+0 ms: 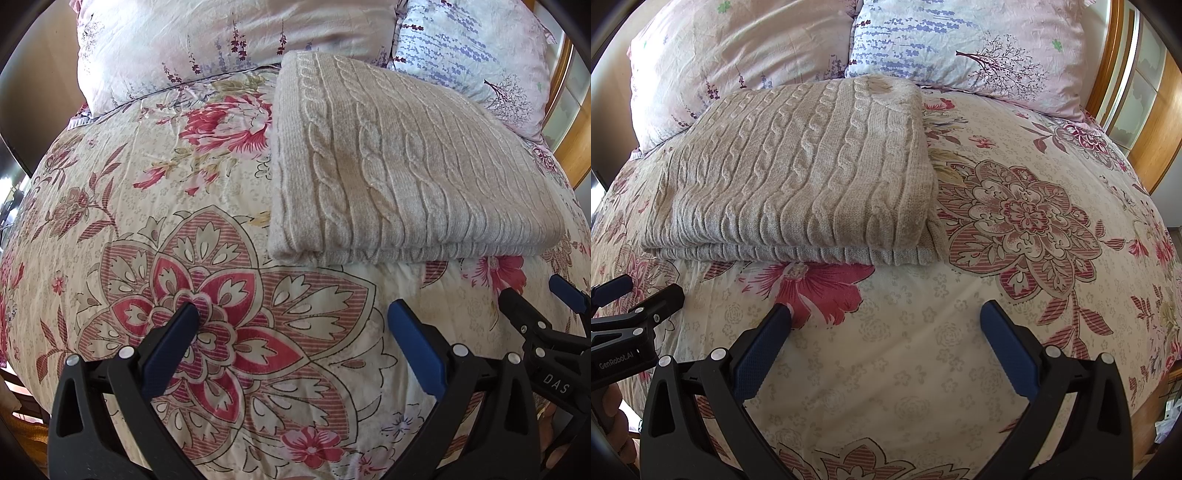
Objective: Fold small clothes
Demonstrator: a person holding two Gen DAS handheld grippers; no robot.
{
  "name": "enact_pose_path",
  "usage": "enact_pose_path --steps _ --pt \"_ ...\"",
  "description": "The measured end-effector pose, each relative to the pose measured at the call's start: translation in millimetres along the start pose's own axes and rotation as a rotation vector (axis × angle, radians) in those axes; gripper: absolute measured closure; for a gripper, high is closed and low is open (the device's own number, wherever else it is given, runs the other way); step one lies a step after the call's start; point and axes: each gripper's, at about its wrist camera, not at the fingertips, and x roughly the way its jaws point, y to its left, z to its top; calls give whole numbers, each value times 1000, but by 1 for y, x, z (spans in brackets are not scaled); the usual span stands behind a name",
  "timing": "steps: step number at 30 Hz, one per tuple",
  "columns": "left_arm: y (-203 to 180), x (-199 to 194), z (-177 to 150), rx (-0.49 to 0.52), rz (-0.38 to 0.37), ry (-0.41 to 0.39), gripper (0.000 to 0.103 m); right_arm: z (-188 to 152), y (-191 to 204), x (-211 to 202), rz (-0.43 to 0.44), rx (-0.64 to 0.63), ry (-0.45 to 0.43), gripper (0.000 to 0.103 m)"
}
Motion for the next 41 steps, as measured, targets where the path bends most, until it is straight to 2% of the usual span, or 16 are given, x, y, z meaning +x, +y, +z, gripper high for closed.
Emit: enact_pose_path --steps 41 --pt "1 1 0 -8 3 7 2 1 0 1 1 -1 1 1"
